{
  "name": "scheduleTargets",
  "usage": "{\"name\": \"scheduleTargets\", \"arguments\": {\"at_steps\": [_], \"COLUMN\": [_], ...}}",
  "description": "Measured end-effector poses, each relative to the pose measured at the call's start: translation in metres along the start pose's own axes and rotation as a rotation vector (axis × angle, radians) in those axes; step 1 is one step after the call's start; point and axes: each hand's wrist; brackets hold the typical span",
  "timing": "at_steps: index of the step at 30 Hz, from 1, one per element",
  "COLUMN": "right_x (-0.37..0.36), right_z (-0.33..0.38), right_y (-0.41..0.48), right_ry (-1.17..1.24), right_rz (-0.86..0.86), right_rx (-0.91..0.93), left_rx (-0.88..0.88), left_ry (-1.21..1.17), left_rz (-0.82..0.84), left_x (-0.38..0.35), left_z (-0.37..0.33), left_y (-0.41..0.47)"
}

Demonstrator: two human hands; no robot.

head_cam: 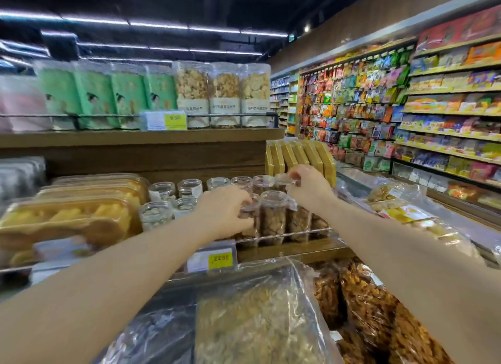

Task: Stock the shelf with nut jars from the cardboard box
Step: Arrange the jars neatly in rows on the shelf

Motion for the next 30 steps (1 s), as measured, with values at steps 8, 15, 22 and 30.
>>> {"name": "scheduleTargets", "arguments": {"at_steps": [8,15,22,30], "right_x": [-0.044,-0.083,-0.143,-0.193], "right_z": [0.112,0.174,0.208,0.226], "right_y": [-0.026,-0.012,0.032,0.06], "right_ry": [0.021,-0.024,-0.143,-0.325], "right_rz": [0.178,0.229,0.277,0.387], "right_rx": [0.197,0.322,0.367,0.374], "left_rx": [0.193,0.237,0.212,0.213], "left_ry": [0.084,0.079,0.09,0.013], "left_rz": [-0.013,0.052,-0.032,-0.164], "left_x": [0.016,0.004,0.002,-0.002], "left_z": [0.071,0.095,0.117,0.129], "left_y": [-0.095,-0.111,-0.097,-0.092]}}
Point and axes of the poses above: each hand's wrist, its own y-axis towards the middle knuckle, its own x-axis out of the back of the hand, z = x × y, and after that the axes turned 8 degrees about -x, right-handed
